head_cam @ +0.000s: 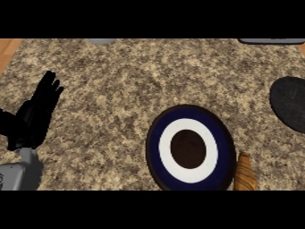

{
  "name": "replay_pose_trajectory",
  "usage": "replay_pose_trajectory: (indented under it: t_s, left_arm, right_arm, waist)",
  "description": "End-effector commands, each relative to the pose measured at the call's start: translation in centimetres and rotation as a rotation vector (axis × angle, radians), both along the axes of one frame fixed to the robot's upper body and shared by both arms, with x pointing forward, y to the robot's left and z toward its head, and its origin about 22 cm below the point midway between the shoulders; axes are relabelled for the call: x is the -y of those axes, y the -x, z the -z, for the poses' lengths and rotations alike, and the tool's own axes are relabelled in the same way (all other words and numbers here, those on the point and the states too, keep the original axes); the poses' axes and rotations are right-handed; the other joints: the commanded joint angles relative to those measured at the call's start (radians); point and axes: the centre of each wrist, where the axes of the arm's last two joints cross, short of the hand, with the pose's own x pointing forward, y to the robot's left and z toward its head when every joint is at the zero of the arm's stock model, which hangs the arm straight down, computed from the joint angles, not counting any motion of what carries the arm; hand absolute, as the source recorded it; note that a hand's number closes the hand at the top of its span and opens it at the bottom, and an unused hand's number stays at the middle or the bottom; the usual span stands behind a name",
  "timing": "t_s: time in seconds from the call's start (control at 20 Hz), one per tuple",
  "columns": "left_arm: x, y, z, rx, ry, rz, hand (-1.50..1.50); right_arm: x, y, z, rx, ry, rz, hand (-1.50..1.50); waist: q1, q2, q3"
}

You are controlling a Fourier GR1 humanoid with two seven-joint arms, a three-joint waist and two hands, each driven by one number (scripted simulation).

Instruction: Pick the lemon from the plate and place it in the pan

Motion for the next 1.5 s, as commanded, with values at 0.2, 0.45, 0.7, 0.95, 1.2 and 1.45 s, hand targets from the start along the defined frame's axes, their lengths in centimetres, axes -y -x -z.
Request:
replay_pose_trajectory:
  t_s: [0.2, 0.45, 0.7, 0.95, 1.2, 1.45]
  left_arm:
    - [-0.5, -0.2, 0.5, -0.006, -0.004, 0.018, 0.0]
    - [0.9, 0.1, 0.2, 0.007, -0.003, 0.024, 0.0]
    - [0.5, -1.0, -1.8, 0.016, 0.004, 0.035, 0.0]
    - [2.4, -1.5, -0.6, 0.007, 0.005, 0.041, 0.0]
    - [-0.3, -0.9, -0.8, 0.006, -0.009, 0.01, 0.0]
    - [1.7, -1.7, -0.5, 0.002, -0.001, 0.0, 0.0]
  right_arm:
    - [3.9, -2.9, 5.0, -0.016, -0.064, -0.095, 1.5]
    - [5.0, -2.3, 9.9, -0.072, -0.038, -0.105, 1.5]
    - [4.5, -3.0, 11.2, -0.192, -0.181, 0.068, 1.5]
    - [6.0, -2.9, 10.2, -0.281, -0.248, 0.049, -1.5]
    - [6.9, -0.2, 13.3, -0.192, -0.324, -0.014, -1.5]
    - [9.6, -0.3, 9.1, 0.005, -0.541, -0.05, -1.5]
  waist:
    - [0.009, 0.003, 0.0]
    - [0.015, 0.006, 0.001]
    - [0.038, 0.016, 0.003]
    - [0.03, 0.016, 0.004]
    - [0.034, 0.017, 0.006]
    - [0.013, 0.014, 0.005]
